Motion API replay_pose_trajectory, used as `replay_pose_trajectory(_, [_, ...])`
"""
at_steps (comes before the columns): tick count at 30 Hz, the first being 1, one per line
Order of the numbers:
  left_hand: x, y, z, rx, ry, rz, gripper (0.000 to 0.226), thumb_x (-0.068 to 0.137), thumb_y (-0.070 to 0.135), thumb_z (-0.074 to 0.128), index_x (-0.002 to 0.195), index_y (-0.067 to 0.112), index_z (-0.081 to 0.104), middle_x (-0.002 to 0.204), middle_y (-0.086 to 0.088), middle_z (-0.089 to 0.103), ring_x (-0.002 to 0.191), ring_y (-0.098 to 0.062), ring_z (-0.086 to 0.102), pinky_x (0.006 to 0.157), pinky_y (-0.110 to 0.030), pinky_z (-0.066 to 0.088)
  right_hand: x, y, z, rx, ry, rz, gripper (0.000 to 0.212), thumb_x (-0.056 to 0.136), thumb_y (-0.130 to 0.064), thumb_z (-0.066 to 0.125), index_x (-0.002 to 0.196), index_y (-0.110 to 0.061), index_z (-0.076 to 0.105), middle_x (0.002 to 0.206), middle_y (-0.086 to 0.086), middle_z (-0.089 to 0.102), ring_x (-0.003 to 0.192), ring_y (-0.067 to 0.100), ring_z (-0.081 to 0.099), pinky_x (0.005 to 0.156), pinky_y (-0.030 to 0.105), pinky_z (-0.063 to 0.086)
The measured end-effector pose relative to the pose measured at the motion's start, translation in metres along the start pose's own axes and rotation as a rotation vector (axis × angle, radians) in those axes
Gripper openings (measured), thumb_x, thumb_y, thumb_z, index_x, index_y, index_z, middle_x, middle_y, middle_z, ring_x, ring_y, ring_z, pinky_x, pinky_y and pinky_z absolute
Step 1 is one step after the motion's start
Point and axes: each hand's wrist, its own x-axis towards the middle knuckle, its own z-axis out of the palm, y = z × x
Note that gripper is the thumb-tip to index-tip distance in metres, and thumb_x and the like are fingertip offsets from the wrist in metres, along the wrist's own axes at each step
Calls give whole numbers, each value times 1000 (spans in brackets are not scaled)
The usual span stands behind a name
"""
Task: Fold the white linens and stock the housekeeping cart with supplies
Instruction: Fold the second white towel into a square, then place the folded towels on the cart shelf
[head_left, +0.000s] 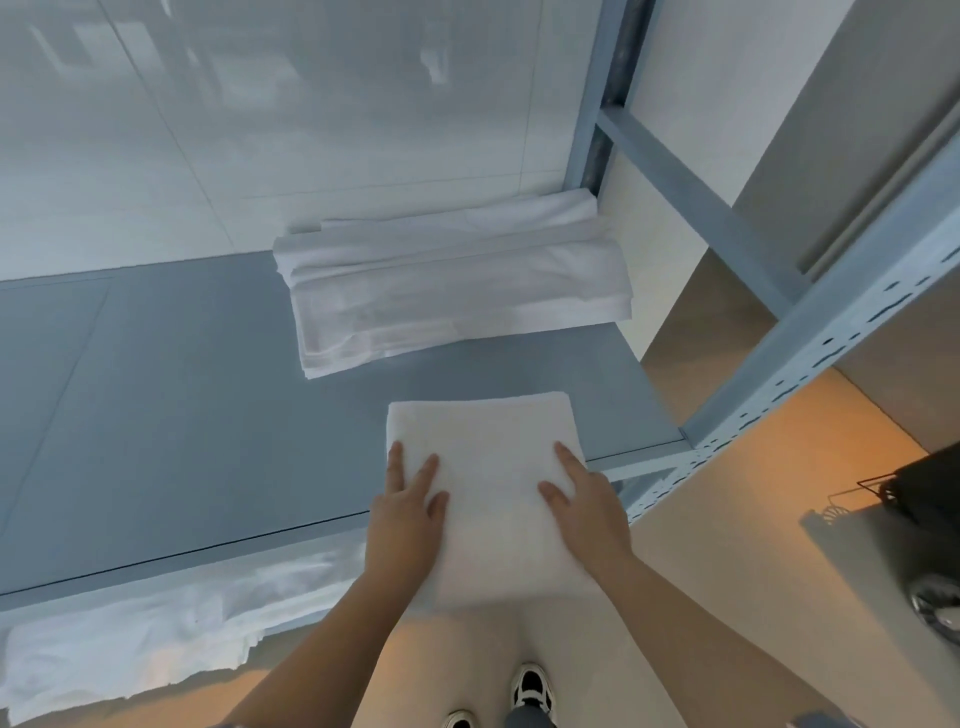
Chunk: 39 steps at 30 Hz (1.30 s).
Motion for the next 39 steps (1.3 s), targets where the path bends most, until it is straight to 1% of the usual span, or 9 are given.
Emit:
replay_pose_trajectory(2, [-1,11,3,-16,-8,44,46,97,27,52,142,30,44,161,-1,3,114,-37,51,101,-40,40,-9,6,-9,-12,62,19,54,96,-48,47,146,-47,26,114,7,49,111,27,50,84,33,39])
replay_pose_trajectory(6, [-4,37,18,33,-57,171,46,98,29,50,143,32,42,161,1,1,112,-36,49,96,-37,40,-31,30,-30,-17,154,127,53,97,-48,43,147,-48,23,129,9,46,114,28,52,94,36,42])
replay_pose_trajectory(11, [-17,79,58,94,-172,344,48,98,32,46,145,34,37,161,2,-3,114,-36,47,96,-38,38,-68,78,-61,-71,253,335,56,98,-50,39,148,-48,14,126,6,44,106,28,56,89,34,47])
replay_pose_trajectory(15, [-41,122,98,133,-287,483,47,99,35,44,145,38,35,161,6,-7,117,-37,44,95,-37,39,-112,127,-88,52,364,462,55,98,-48,41,147,-50,16,129,5,42,107,29,55,92,38,47])
replay_pose_trajectory(18, [-66,162,128,143,-386,592,48,99,36,43,146,37,33,160,6,-9,124,-39,41,99,-41,39,-149,165,-109,102,459,549,54,97,-49,42,145,-52,19,127,3,43,103,27,56,84,36,49])
replay_pose_trajectory(23, [-121,228,185,179,-495,800,49,99,37,42,147,36,32,160,5,-9,121,-34,44,99,-38,37,-215,234,-142,173,609,701,53,96,-49,43,144,-53,21,126,2,46,105,26,56,84,36,49])
replay_pose_trajectory(27, [-176,280,237,205,-579,899,48,99,37,41,146,39,32,160,8,-10,115,-34,42,98,-35,37,-265,294,-169,211,688,820,53,97,-49,42,145,-53,19,132,4,46,105,25,57,77,30,47])
replay_pose_trajectory(32, [-256,349,305,209,-650,1026,46,99,37,42,145,38,36,160,7,-8,116,-35,45,101,-34,36,-330,379,-214,252,772,926,53,97,-50,41,145,-54,17,141,9,42,115,26,55,89,36,49])
replay_pose_trajectory(39, [-343,434,379,182,-694,1158,46,98,36,43,143,38,38,160,9,-5,111,-36,46,95,-36,40,-392,471,-274,256,873,1019,53,96,-51,40,145,-53,18,134,6,47,105,25,58,83,36,51])
